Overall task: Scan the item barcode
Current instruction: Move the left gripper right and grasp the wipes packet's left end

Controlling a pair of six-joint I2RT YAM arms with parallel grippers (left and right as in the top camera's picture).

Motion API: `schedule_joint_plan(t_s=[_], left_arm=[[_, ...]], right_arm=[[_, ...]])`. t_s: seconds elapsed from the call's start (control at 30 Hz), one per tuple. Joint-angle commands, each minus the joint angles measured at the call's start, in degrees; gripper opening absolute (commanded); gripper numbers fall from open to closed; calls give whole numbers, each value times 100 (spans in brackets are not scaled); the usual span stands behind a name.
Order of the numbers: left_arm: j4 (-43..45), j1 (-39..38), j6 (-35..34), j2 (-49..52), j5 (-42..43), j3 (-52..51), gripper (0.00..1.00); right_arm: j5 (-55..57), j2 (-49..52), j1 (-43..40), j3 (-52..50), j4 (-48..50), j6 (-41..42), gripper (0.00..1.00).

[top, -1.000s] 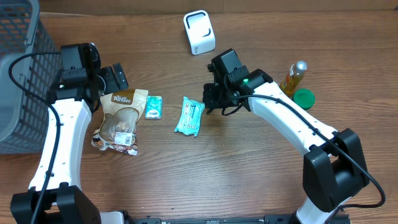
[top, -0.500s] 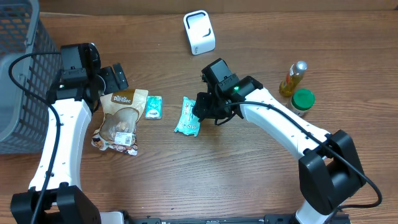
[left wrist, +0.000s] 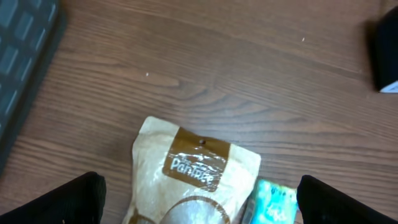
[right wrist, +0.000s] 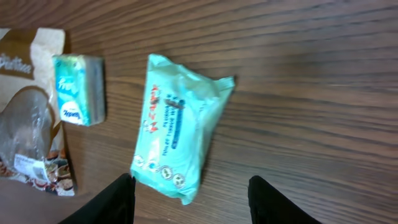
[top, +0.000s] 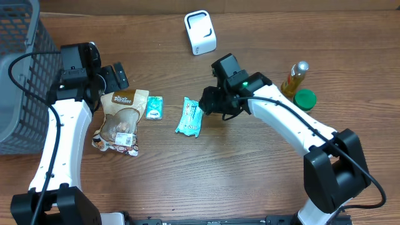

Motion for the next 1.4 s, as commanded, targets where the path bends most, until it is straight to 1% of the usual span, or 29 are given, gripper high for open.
schedule_joint_plan(t_s=[0.0, 0.07, 0.13, 0.2, 0.3, 0.53, 0.6, 0.63, 0.67, 0.7, 0.73, 0.77, 0.8, 0.83, 0.87, 1.1, 1.37], left_arm=[[-262, -4, -13, 33, 1084, 31, 100], [-289, -11, 92, 61, 1917, 11, 100], [-343, -61, 468, 111, 2756, -2, 100], [-382, -168, 697, 181, 3147, -2, 100], [-409, -358, 717, 275, 3392, -2, 100], [-610, -876, 717, 444, 3379, -4, 99], [-610, -1156, 717, 557, 3368, -4, 100], [-612, -1250, 717, 597, 3355, -4, 92], [-605, -1384, 717, 680, 3322, -4, 69], [-603, -1453, 697, 721, 3289, -4, 57], [-605, -1554, 634, 793, 3182, -4, 41], [-612, -1633, 568, 861, 3064, -4, 29], [-632, -1705, 514, 911, 2949, -4, 17], [-667, -1781, 461, 979, 2811, -4, 8], [-728, -1853, 426, 1047, 2699, -4, 4], [-933, -2205, 413, 1434, 2457, -4, 4], [-957, -2295, 387, 1794, 2455, -4, 4]], right_arm=[[81, -4, -179, -50, -37, -24, 56], [74, -4, -227, -50, -59, -103, 56], [-103, -4, -258, -50, -33, -431, 57], [-267, -4, -293, -50, 11, -616, 60], [-479, -4, -385, -50, 57, -651, 62], [-647, -4, -581, -50, 61, -758, 63], [-719, -4, -619, -50, 81, -778, 63], [-717, -4, -619, -50, 79, -785, 63], [-717, -4, -619, -50, 79, -802, 63], [-719, -4, -619, -50, 79, -802, 63], [-719, -4, -619, -50, 79, -824, 63], [-719, -4, -619, -50, 79, -857, 63], [-721, -4, -619, -50, 79, -955, 63], [-719, -4, -619, -50, 74, -1071, 63], [-719, -4, -619, -50, 74, -1172, 63], [-719, -4, -619, -50, 76, -1250, 64], [-719, -4, -619, -59, 72, -1255, 65]])
